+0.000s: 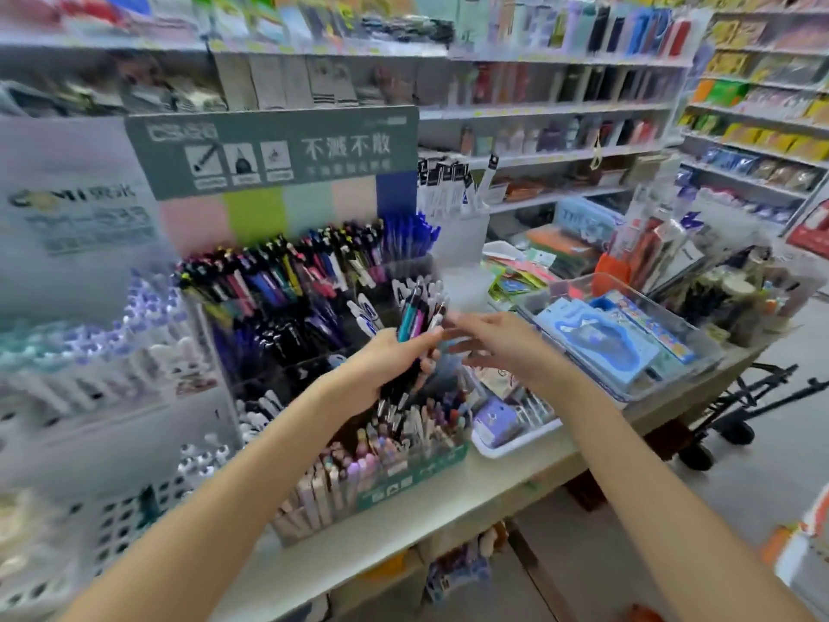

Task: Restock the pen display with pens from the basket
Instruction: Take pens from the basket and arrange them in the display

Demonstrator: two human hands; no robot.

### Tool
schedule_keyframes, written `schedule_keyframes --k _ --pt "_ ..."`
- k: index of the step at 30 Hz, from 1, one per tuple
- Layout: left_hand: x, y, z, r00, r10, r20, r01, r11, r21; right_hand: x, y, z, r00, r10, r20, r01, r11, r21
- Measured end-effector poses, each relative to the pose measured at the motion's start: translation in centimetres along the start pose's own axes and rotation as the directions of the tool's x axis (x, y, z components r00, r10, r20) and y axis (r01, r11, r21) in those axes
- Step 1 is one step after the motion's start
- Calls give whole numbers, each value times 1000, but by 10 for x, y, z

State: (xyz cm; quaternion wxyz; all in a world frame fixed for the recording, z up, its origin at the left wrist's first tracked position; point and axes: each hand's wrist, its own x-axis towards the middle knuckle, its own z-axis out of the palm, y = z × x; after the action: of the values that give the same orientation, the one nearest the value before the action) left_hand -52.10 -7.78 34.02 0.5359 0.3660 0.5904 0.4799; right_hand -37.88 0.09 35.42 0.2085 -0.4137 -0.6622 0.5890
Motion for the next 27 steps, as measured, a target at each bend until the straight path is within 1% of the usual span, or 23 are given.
schedule_keyframes --k 2,3,5,7,9,11,12,14,16,18,20,22,23,25,27 --pt "5 4 -6 999 30 -34 -27 996 84 8 -4 0 999 -36 -27 35 999 -24" --pt "8 9 -11 998 46 -38 -43 995 91 16 -10 0 998 -52 -32 51 998 -32" --pt "11 18 -13 998 59 -21 -57 997 53 26 -15 -1 996 -80 -49 78 996 -35" --pt "17 26 -13 997 72 -36 -70 996 53 40 -22 -2 994 -106 -41 105 994 -32" --pt "24 31 -14 995 62 -73 -61 998 21 51 -26 -2 993 -119 -16 120 992 40" --pt "32 35 -15 994 42 -102 -54 992 -115 63 -32 -5 990 -142 0 139 974 178" --pt "38 39 -18 990 37 -133 -63 979 -193 70 -37 -9 988 -154 -10 151 958 245" --pt "44 43 -27 972 17 -235 -84 956 -282 82 -44 -20 983 -166 -75 182 920 347" --pt "48 45 -37 946 2 -325 -98 956 -278 96 -52 -31 974 -176 -141 219 885 411" --pt "48 45 -46 923 1 -385 -92 972 -217 109 -55 -34 955 -203 -215 279 859 429" --pt "44 43 -53 907 10 -421 -92 980 -175 119 -56 -31 916 -264 -301 366 856 365" --pt "41 41 -61 899 5 -438 -82 984 -157 127 -56 -19 872 -346 -346 441 862 251" --pt "40 42 -62 899 0 -437 -74 986 -151 129 -56 -15 845 -393 -361 473 866 163" --pt "37 41 -68 903 -8 -430 -68 984 -162 133 -54 -3 795 -495 -350 508 859 -60" --pt "34 41 -72 910 -7 -415 -73 982 -175 134 -53 7 759 -584 -288 530 811 -246"
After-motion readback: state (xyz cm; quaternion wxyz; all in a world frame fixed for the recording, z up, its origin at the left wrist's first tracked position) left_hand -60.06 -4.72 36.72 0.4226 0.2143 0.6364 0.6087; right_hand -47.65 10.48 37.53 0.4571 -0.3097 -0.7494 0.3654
